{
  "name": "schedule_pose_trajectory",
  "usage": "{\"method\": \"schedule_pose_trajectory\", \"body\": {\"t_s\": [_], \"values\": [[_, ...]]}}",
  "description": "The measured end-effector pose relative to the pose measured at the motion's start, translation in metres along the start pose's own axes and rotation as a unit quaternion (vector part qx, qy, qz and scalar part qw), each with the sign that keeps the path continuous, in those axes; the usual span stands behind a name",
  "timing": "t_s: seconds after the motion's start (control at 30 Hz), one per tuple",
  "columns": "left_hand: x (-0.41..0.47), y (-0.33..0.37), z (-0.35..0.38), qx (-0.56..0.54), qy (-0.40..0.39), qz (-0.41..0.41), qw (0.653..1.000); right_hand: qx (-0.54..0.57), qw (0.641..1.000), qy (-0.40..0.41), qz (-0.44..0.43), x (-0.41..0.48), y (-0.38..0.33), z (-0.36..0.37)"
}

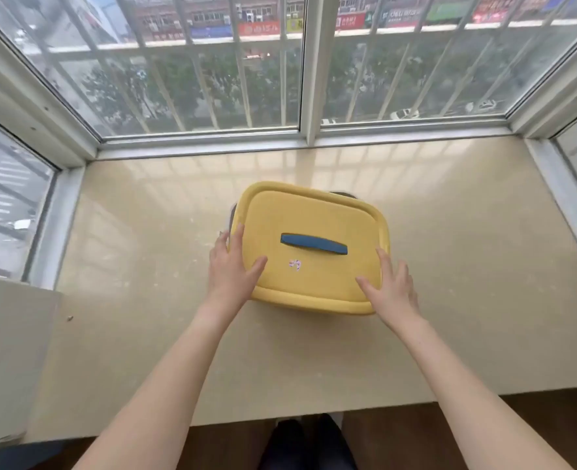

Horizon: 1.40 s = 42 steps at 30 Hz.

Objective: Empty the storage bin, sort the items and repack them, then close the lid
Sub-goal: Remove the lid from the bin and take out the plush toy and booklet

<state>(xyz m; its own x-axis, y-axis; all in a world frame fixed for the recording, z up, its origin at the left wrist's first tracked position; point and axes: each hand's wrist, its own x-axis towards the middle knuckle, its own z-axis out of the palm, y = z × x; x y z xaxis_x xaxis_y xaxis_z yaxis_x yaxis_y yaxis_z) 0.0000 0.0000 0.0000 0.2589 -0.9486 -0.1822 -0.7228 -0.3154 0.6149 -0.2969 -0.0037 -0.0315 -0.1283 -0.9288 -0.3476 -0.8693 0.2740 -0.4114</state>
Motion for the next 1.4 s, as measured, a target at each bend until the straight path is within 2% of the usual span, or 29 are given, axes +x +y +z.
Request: {"method": "schedule_pose_trajectory", "body": {"t_s": [0.07, 0.17, 0.33, 0.47, 0.87, 1.07, 1.17, 1.4], "values": [[0.003, -0.002, 0.003, -0.058, -0.008, -0.052, 0.997, 0.074, 0.996, -0.040, 0.031, 0.005, 0.003, 0.005], [-0.001, -0.006, 0.007, -0.089, -0.004, -0.068, 0.994, 0.178, 0.980, -0.063, 0.062, 0.006, 0.009, 0.010], [-0.011, 0.000, -0.006, -0.120, 0.012, -0.061, 0.991, 0.189, 0.979, -0.035, 0.073, -0.002, 0.010, -0.004], [-0.030, 0.012, -0.026, -0.144, 0.020, -0.036, 0.989, 0.187, 0.980, -0.023, 0.060, -0.026, 0.013, -0.028], [-0.120, 0.078, -0.065, -0.145, 0.026, 0.142, 0.979, 0.204, 0.975, 0.082, 0.007, -0.160, 0.051, -0.111], [-0.168, 0.101, -0.032, -0.139, -0.010, 0.164, 0.976, 0.206, 0.970, 0.120, 0.056, -0.224, 0.105, -0.121], [-0.185, 0.113, -0.005, -0.128, -0.042, 0.168, 0.977, 0.204, 0.969, 0.113, 0.082, -0.240, 0.142, -0.122], [-0.193, 0.168, 0.077, -0.101, -0.114, 0.153, 0.976, 0.208, 0.970, 0.085, 0.091, -0.205, 0.237, -0.156]]}}
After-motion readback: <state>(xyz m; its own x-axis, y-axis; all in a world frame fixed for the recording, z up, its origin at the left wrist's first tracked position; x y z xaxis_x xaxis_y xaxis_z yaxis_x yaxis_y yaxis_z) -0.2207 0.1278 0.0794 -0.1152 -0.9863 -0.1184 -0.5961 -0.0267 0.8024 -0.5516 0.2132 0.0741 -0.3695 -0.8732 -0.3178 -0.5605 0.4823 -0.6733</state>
